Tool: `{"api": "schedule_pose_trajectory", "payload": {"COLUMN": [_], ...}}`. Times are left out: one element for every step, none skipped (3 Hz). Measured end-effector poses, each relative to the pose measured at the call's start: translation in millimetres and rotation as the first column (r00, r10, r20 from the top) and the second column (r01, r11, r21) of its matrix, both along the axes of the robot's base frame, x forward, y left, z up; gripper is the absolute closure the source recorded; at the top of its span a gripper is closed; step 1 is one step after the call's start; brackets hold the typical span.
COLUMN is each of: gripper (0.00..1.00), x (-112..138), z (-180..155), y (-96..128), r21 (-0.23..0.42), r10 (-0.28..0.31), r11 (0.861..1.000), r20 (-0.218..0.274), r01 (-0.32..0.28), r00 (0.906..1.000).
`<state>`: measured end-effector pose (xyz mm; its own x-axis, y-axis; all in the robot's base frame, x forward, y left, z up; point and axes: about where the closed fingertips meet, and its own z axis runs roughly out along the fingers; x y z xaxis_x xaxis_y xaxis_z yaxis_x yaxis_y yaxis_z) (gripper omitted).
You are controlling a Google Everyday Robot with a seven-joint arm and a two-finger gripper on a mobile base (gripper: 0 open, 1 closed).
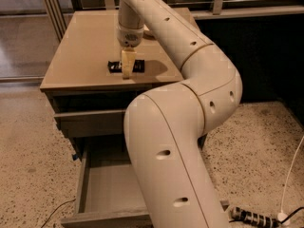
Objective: Place rxbar chocolate into middle drawer
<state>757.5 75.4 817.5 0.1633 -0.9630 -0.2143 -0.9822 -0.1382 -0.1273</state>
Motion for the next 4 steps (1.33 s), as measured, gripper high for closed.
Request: {"api": "schedule_pose_trajectory", "payload": {"gripper": [0.36,0.26,0.23,0.11], "x": [0.1,1.8,3.5,5.5], "z": [5.8,6.7,6.1,-2.0], "y": [-0.2,-0.1,0.7,1.4], "r21": [0.000,0.001,0.001,-0.004], "r10": [-0.001,-0.003,-0.001,0.008], "r11": [1.000,1.000,1.000,1.000], "r20": [0.000,0.003,0.004,-0.001], "r01": [0.001,0.003,0.001,-0.008], "r00": [1.0000,1.0000,1.0000,1.0000]}}
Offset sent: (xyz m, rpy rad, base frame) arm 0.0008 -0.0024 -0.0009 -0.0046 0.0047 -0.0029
